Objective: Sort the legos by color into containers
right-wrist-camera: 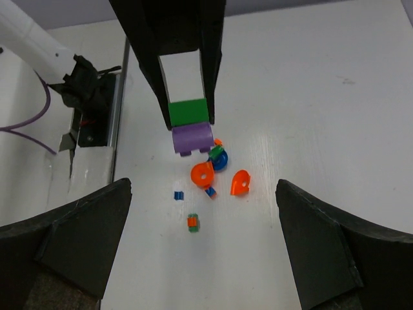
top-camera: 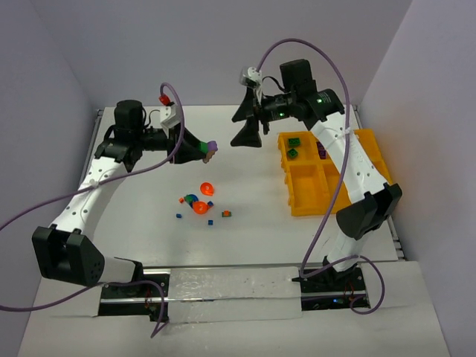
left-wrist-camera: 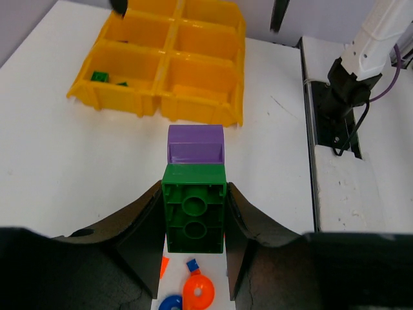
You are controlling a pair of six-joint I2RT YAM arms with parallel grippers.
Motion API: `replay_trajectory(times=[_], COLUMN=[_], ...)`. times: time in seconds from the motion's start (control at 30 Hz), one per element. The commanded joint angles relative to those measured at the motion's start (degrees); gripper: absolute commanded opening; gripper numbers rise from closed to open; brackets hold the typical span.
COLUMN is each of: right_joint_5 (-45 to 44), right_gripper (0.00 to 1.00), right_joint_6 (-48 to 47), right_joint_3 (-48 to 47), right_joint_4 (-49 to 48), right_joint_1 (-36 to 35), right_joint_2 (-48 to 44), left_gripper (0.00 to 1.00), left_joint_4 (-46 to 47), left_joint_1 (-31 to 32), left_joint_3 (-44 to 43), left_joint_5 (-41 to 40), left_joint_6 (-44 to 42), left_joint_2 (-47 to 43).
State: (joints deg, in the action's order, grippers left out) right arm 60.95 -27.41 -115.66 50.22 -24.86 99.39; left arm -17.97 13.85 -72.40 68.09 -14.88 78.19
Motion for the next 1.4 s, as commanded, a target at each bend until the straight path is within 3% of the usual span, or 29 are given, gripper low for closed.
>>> replay_trajectory(times=[0.0, 0.67, 0.97, 1.13, 1.17, 1.2, 1.3, 1.37], right_joint_5=[1.08, -5.01, -6.15, -6.16, -6.66, -7.14, -8.66, -10.2], right_gripper=[0.99, 0.69, 0.43, 0.19, 0.07, 0.01, 0.0, 0.0], right_joint_6=[-4.8, -14.47, -13.36, -13.33, -13.9, -14.27, -15.92, -17.55], right_joint_3=[-2.23, -1.41, -0.05, -0.33, -0.35, -0.29, 0.61, 2.42], right_joint_4=[1.58, 7.22, 4.74, 4.94, 5.7, 6.27, 8.85, 11.0], right_joint_1=[-3.78, -8.01, -8.19, -8.19, -8.19, -8.12, -7.4, -5.75], right_joint_2=[1.14, 3.44, 2.47, 2.39, 2.46, 2.54, 2.48, 2.24], left_gripper=[0.0, 0.0, 0.0, 0.0, 0.0, 0.0, 0.0, 0.0], left_joint_4=[5.66, 7.51, 7.51, 7.35, 7.07, 7.05, 8.21, 14.4], left_joint_1=[2.19, 4.61, 5.01, 5.05, 4.98, 4.96, 3.94, 1.16], left_joint_3=[-0.64, -2.26, -2.78, -2.33, -2.31, -2.24, -1.59, 0.14], left_joint_5=[0.43, -1.03, -1.66, -2.64, -3.23, -3.8, -4.9, -4.13], left_joint_6=[1.31, 2.58, 2.63, 2.27, 1.9, 1.79, 2.26, 7.41], left_joint_2=[-2.01, -1.59, -1.11, -1.24, -1.42, -1.59, -2.33, -3.47])
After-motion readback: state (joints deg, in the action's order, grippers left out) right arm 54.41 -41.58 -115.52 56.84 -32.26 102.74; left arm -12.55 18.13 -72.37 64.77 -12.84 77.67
